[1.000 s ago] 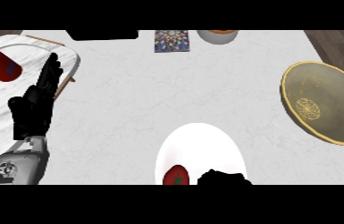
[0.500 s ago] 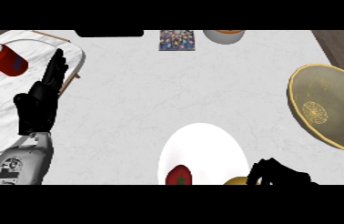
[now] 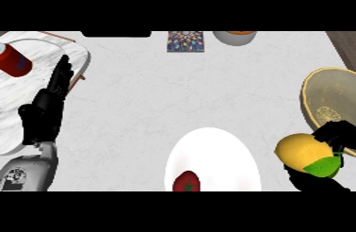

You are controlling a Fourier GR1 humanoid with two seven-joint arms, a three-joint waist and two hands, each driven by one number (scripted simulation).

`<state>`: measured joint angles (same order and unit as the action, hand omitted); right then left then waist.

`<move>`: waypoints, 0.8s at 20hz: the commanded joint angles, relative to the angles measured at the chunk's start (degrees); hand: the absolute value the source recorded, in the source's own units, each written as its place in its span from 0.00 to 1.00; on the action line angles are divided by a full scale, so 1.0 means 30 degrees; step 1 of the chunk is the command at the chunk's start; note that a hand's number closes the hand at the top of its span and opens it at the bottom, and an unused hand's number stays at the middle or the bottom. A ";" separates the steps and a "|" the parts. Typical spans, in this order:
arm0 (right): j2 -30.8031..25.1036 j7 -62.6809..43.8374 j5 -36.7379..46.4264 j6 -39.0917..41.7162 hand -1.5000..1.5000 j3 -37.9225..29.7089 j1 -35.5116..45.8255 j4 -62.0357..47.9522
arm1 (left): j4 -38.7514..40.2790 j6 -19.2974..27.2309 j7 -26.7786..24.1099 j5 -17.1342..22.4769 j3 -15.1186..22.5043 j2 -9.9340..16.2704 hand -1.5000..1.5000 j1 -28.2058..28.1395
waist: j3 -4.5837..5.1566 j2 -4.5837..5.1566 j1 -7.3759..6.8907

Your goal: Pick the lemon from the plate and place it in the bowl

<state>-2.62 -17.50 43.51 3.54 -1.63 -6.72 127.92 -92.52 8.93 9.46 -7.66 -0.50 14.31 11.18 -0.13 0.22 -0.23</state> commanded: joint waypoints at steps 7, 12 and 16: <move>-0.5897 0.5158 -0.1949 -0.1454 1.00 -0.7628 0.4946 -0.9847 | 0.0461 -0.0282 -0.0147 0.0158 -0.0167 -0.0270 0.50 0.0456 | 0.0025 0.0049 -0.0165; -0.7537 0.8118 -0.0426 -0.3961 1.00 -0.8074 0.7521 -1.6845 | -0.0396 0.0295 0.0275 -0.0794 0.0706 -0.0908 0.50 -0.0242 | 0.0006 0.0080 -0.0477; -0.7546 0.9884 -0.0095 -0.6284 1.00 -0.8226 1.0005 -2.2841 | -0.0420 0.0207 0.0398 -0.0844 0.0662 -0.0947 0.50 0.0161 | 0.0001 0.0088 -0.0556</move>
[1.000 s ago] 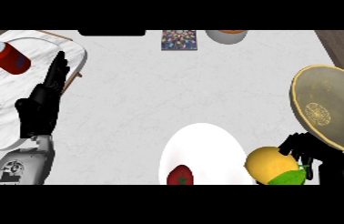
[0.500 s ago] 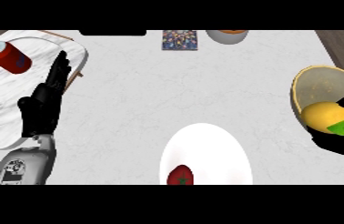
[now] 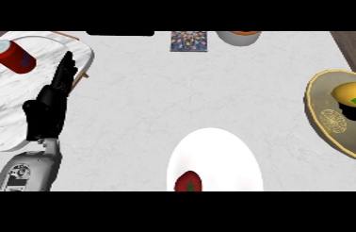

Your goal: Pick the lemon from the plate and place it in the bowl

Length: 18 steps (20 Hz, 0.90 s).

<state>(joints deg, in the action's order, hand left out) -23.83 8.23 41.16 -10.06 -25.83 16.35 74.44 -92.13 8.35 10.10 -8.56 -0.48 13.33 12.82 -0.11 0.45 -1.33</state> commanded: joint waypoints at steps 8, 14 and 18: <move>-0.2196 0.5021 -0.3045 0.1721 0.00 -0.1970 0.5480 -1.2554 | 0.0236 -0.0369 0.0181 0.0133 -0.0398 0.0121 0.50 0.0619 | -0.0029 0.0083 -0.0170; -0.3140 0.8505 -0.4842 0.2528 0.00 -0.3416 0.6778 -1.5825 | -0.0378 -0.0608 0.0545 0.0162 -0.0305 0.0021 0.50 0.0031 | -0.0024 0.0033 -0.0113; -0.3924 0.8689 -0.6062 0.3226 0.00 -0.4260 0.7037 -1.6170 | -0.1245 0.0038 0.0496 -0.0831 0.0372 -0.0499 0.50 -0.0749 | 0.0003 -0.0088 0.0138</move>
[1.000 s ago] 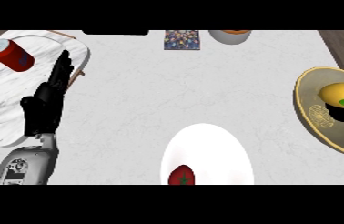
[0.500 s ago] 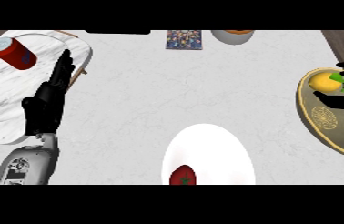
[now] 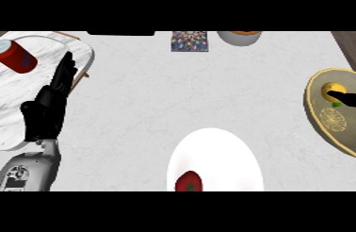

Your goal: Pick the lemon from the plate and place it in the bowl

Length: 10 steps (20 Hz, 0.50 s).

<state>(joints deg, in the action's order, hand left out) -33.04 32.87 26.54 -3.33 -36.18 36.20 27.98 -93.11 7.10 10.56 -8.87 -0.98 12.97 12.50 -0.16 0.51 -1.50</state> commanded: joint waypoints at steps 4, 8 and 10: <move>-0.2649 0.1662 -0.2361 0.3661 0.00 -0.1694 -0.0856 -0.2058 | 0.0285 -0.0001 0.0225 -0.0074 -0.0183 -0.0229 0.50 -0.0025 | 0.0023 -0.0092 0.0406; -0.3422 0.2512 -0.3474 0.5190 0.00 -0.2204 -0.2012 -0.2378 | -0.0665 0.0047 0.0686 -0.0514 -0.0081 -0.0154 0.50 -0.0260 | 0.0027 -0.0135 0.0388; -0.4199 0.2257 -0.3891 0.7109 0.00 -0.2129 -0.2445 -0.2156 | 0.0271 -0.0153 0.0608 -0.0205 -0.0372 -0.0189 0.50 0.0532 | 0.0039 -0.0153 0.0512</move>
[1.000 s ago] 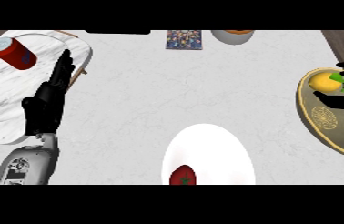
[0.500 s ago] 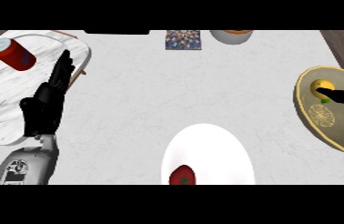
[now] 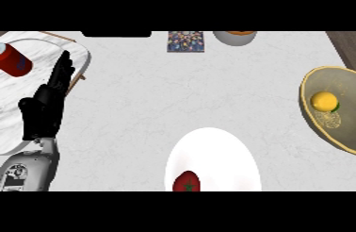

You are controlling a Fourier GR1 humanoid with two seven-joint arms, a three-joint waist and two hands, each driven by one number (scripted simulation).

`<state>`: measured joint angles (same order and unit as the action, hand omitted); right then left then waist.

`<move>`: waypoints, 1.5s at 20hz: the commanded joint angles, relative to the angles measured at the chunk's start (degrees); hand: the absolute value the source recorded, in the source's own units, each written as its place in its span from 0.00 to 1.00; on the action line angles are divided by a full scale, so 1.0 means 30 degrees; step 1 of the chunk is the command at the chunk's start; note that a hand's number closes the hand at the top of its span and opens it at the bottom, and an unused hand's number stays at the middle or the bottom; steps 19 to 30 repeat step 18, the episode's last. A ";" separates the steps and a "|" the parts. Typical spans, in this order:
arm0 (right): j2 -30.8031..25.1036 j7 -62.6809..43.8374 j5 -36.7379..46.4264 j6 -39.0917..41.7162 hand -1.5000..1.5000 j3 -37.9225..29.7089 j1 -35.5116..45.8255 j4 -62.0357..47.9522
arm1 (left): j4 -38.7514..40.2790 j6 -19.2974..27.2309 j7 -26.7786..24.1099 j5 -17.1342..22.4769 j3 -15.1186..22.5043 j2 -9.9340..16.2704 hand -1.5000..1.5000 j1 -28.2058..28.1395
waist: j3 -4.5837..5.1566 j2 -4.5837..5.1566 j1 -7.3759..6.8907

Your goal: Pick the lemon from the plate and place it in the bowl

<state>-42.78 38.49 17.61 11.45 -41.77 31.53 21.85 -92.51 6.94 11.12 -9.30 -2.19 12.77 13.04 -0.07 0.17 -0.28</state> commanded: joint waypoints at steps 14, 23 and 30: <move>-0.2056 0.4906 -0.3227 0.7934 0.00 -0.0597 -0.7009 0.0693 | -0.1782 -0.0569 0.0268 0.0254 -0.0495 0.0218 0.50 -0.1490 | 0.0001 -0.0142 0.0150; -0.1727 0.4807 -0.3771 0.7871 0.00 -0.0317 -0.7596 0.1258 | -0.2142 -0.0297 0.1245 -0.0312 0.0102 -0.0185 0.50 -0.0908 | 0.0000 -0.0131 0.0147; -0.1727 0.4807 -0.3771 0.7871 0.00 -0.0317 -0.7596 0.1258 | -0.2142 -0.0297 0.1245 -0.0312 0.0102 -0.0185 0.50 -0.0908 | 0.0000 -0.0131 0.0147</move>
